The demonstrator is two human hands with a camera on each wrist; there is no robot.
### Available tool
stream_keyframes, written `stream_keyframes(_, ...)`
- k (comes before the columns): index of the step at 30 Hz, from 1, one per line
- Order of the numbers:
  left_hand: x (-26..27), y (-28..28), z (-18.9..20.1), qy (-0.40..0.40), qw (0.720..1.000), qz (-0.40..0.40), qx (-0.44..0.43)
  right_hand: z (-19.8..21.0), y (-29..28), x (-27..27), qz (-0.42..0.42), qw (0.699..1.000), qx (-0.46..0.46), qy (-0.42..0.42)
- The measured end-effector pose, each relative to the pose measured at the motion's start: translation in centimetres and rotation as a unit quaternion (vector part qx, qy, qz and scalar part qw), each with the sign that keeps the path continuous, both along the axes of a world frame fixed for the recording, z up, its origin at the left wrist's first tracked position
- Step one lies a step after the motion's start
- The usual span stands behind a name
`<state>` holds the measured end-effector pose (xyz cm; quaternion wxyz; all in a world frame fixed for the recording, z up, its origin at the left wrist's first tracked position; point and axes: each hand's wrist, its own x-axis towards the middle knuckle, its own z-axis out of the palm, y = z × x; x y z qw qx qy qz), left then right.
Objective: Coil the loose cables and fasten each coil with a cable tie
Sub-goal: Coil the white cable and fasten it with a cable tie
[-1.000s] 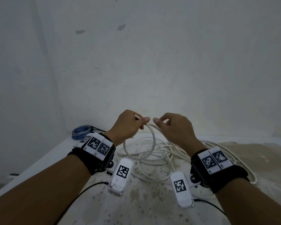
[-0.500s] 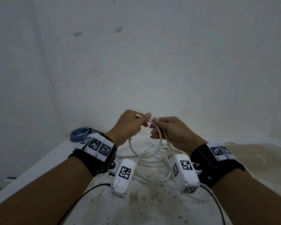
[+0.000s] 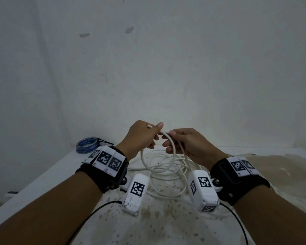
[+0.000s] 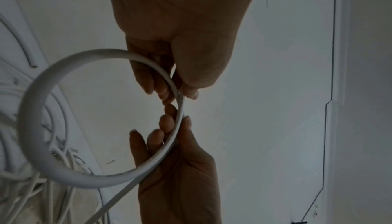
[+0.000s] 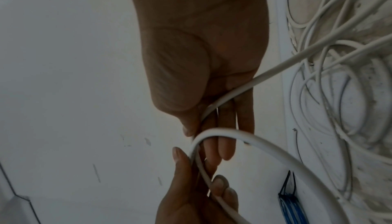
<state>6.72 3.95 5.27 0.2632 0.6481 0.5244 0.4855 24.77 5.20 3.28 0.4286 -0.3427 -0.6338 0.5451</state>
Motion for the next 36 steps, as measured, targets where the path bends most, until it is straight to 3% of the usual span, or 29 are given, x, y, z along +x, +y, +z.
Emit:
stream_keyframes(3,-0.1,-0.1,-0.3,-0.011,1.000,0.007,0.000,-0.1,0.0,0.2,0.007,1.000,-0.006,-0.002)
stream_keyframes(10,0.8,-0.2,-0.5,0.160,0.979,0.071,0.102,0.7,-0.3,-0.4,0.014,0.994,0.018,-0.107)
stream_keyframes(17,0.6,-0.4,-1.0,0.141,0.983,0.035,0.108,1.0,-0.3,-0.4,0.056,0.989,-0.003,-0.134)
stream_keyframes(24,1.0,-0.4,-1.1,0.114,0.982,0.025,0.150,1.2,-0.6,-0.2,0.094,0.992,-0.075,-0.029)
stream_keyframes(30,1.2,-0.5,-1.2,0.066,0.988,0.004,0.139,1.3,-0.8,-0.2,0.077,0.995,-0.036,-0.057)
stream_keyframes(36,1.2,-0.3,-1.5,0.130,0.982,0.025,0.134,1.6,-0.8,0.0,0.084,0.992,-0.044,-0.078)
